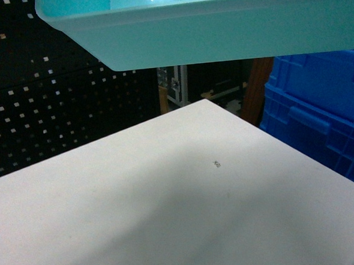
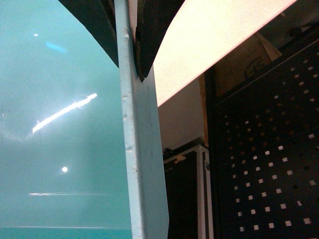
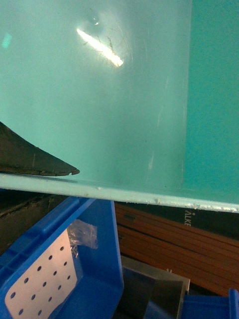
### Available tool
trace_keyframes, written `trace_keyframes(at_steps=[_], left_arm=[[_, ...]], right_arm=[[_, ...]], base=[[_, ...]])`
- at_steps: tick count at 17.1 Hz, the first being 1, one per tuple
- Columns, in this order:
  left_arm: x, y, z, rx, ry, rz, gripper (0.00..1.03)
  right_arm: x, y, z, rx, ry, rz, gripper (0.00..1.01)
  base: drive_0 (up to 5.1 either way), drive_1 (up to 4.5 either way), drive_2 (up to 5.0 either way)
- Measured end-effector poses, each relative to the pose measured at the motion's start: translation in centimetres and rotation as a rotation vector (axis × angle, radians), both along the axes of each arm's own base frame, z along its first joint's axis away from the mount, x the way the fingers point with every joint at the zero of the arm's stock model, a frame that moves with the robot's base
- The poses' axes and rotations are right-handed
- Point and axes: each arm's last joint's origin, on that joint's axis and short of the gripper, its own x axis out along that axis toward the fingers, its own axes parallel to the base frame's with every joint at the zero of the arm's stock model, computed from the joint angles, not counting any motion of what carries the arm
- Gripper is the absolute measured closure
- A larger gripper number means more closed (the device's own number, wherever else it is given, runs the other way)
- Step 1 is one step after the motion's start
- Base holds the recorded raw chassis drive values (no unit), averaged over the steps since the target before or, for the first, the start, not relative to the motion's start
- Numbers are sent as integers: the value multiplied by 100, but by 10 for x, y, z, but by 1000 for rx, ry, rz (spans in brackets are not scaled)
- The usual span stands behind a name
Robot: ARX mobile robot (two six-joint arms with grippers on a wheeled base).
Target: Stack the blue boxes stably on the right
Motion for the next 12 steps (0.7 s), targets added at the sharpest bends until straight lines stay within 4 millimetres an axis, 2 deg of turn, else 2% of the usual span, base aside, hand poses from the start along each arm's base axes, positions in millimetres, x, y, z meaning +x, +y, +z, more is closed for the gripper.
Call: trace_keyframes(at_steps=[12], left_arm=[[0, 0, 0, 0, 0, 0, 101]], right_arm=[[0, 0, 0, 0, -1, 0, 94]], base=[[-160, -160, -160]])
